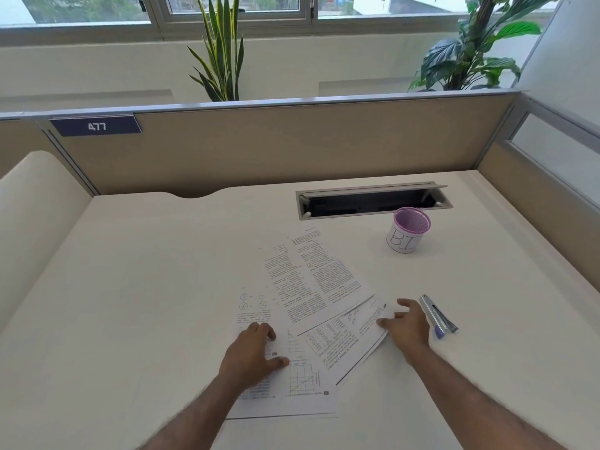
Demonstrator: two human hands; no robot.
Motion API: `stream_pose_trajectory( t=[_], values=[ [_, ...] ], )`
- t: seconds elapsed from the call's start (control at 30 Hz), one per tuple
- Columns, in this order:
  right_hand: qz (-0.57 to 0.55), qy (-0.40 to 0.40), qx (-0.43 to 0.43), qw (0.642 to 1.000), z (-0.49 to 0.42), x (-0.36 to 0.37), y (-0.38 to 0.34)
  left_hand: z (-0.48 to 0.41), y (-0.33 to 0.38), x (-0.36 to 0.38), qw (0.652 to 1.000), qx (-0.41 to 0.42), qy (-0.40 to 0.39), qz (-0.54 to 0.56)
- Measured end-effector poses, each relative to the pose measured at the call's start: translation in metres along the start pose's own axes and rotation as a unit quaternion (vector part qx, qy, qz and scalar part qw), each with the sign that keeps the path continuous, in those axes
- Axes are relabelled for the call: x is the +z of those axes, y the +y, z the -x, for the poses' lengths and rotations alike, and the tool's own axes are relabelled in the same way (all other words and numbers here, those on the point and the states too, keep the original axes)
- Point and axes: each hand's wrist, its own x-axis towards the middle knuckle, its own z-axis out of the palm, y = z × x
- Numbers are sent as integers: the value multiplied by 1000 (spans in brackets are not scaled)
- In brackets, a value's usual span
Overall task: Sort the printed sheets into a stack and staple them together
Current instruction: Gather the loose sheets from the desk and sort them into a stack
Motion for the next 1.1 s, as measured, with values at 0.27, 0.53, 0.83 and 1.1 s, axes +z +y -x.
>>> stream_pose_trajectory(
  t=[0.27, 0.53, 0.83, 1.1],
  values=[
    [-76, -89, -3, 993, -4, -14, -4, -5, 0, -17, 998, -16, -50, 21],
    [223, -55, -68, 971, -5, -6, 1, -10, 15, -6, 990, 86, -1, -114],
    [370, -28, -112, 922, -20, 34, -32, -12, 23, 13, 981, 106, -40, -160],
    [339, -44, -22, 939, -37, 51, -48, -13, 26, 8, 984, 89, -43, -150]
  ],
)
